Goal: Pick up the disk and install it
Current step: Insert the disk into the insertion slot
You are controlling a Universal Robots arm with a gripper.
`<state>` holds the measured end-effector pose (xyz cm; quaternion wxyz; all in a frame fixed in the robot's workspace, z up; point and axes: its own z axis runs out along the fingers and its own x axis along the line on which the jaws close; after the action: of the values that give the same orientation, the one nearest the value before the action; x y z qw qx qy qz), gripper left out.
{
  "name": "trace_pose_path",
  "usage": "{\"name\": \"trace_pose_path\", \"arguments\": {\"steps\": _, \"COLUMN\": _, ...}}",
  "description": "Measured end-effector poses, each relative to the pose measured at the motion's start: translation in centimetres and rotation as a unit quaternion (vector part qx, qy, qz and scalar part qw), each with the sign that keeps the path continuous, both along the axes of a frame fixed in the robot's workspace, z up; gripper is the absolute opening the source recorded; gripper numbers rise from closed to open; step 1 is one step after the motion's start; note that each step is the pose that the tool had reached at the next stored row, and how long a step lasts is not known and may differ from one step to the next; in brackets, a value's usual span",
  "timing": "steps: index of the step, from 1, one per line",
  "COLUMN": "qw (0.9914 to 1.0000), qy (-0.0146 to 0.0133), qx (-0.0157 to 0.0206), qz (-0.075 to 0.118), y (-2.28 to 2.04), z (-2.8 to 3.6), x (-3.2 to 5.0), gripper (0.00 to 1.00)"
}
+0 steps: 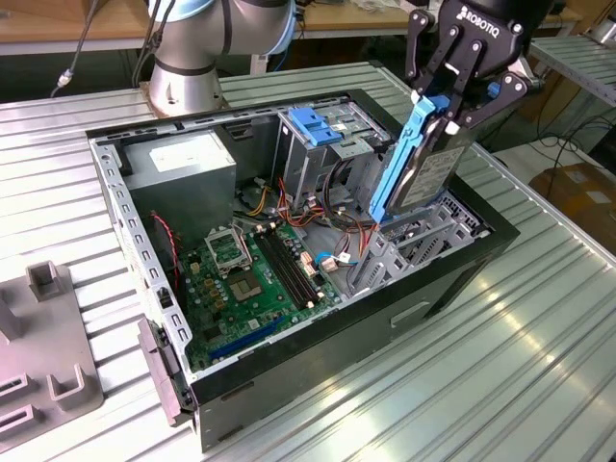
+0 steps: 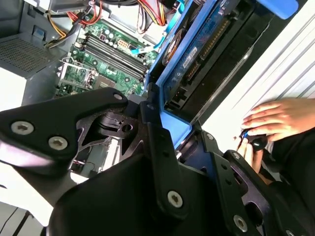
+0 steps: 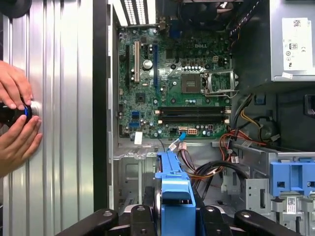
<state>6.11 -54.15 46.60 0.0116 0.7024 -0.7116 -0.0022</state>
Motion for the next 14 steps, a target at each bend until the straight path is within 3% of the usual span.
{"name": "trace_pose_path", "arguments": {"steps": 6, "qw": 1.0, "qy": 0.0, "qx": 0.0001, "qz": 0.0, "y": -1.1, "z": -0.31, "x": 0.24, "gripper": 0.37}}
{"name": "trace_pose_path", "arguments": {"steps": 11, "qw": 1.0, "qy": 0.0, "qx": 0.0001, "qz": 0.0, "y": -1.27, "z": -0.64, "x": 1.12, "gripper": 0.37}}
{"name": "trace_pose_path", "arguments": {"steps": 14, "qw": 1.0, "qy": 0.0, "qx": 0.0001, "qz": 0.0, "y": -1.4, "z": -0.96, "x": 1.19, "gripper": 0.37}}
